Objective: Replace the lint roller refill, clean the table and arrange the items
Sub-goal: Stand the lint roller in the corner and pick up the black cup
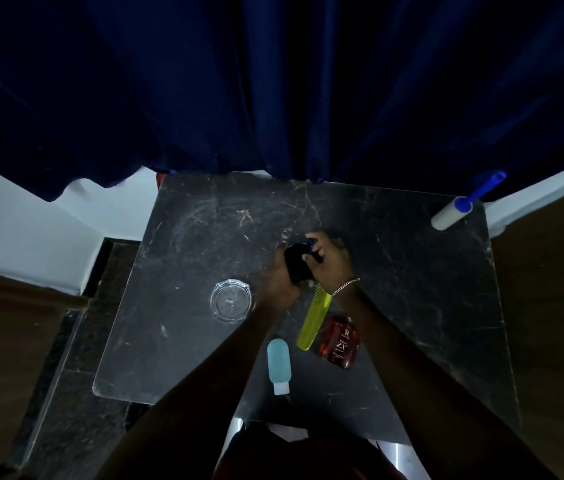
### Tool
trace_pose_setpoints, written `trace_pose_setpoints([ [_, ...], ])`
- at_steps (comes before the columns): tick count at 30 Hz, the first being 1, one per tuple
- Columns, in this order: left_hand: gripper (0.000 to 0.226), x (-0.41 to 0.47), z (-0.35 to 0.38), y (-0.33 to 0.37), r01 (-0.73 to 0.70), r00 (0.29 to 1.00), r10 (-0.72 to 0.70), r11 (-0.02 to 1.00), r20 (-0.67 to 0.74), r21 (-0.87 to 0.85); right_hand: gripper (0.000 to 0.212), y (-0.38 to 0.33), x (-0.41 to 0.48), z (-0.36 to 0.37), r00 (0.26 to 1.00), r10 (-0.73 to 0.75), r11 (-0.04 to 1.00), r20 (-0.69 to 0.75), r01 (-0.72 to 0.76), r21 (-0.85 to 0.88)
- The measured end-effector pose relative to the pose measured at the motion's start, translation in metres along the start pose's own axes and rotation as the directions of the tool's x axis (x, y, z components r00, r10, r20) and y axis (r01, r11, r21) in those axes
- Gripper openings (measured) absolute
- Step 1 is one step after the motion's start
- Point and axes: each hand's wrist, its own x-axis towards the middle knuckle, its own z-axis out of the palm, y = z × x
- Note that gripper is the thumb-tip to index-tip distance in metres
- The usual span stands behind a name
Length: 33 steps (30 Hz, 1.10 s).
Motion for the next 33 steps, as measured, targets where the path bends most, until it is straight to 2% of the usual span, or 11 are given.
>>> trace_pose_setpoints([
  [3, 0.091, 0.002, -0.001, -0.003, -0.004, 1.0, 0.004, 1.0, -0.021, 0.019, 0.046, -0.002, 0.001, -0.001, 1.0, -0.013, 1.0, -0.02, 0.013, 0.009],
  [6, 0.089, 0.004, -0.009, -0.01, -0.01, 1.0, 0.01, 0.999, -0.007, -0.043, 0.05, 0.002, -0.004, 0.0, 0.996, 0.078, 0.971, -0.047, -0.065, 0.229],
  [8, 0.092, 0.006, -0.021, -0.012, -0.012, 0.999, 0.015, 0.996, 0.032, -0.091, 0.052, 0.004, -0.006, 0.0, 0.982, 0.185, 0.893, 0.026, -0.179, 0.413],
  [10, 0.092, 0.009, -0.037, -0.016, -0.007, 0.998, 0.016, 0.99, 0.066, -0.137, 0.061, 0.002, -0.004, 0.005, 0.966, 0.185, 0.835, 0.179, -0.25, 0.491],
  [14, 0.092, 0.021, -0.084, -0.032, 0.031, 0.998, -0.018, 0.979, 0.066, -0.202, 0.083, -0.024, 0.017, 0.032, 0.927, 0.014, 0.925, 0.376, -0.154, 0.347],
  [17, 0.091, 0.036, -0.127, -0.046, 0.025, 0.999, -0.017, 0.98, 0.043, -0.199, 0.082, -0.064, 0.043, 0.057, 0.889, -0.04, 0.897, 0.456, -0.169, 0.408],
  [21, 0.085, 0.073, -0.181, -0.071, -0.043, 0.996, 0.029, 0.986, -0.087, -0.162, 0.081, -0.108, 0.094, 0.106, 0.906, -0.091, 0.888, 0.413, -0.114, 0.445],
  [26, 0.075, 0.125, -0.231, -0.11, -0.09, 0.984, 0.069, 0.988, -0.166, -0.124, 0.082, -0.139, 0.163, 0.162, 0.9, -0.172, 0.898, 0.4, -0.023, 0.439],
  [33, 0.083, 0.165, -0.264, -0.144, -0.038, 0.992, 0.019, 0.987, -0.121, -0.153, 0.084, -0.155, 0.201, 0.206, 0.901, -0.202, 0.909, 0.383, 0.027, 0.415],
])
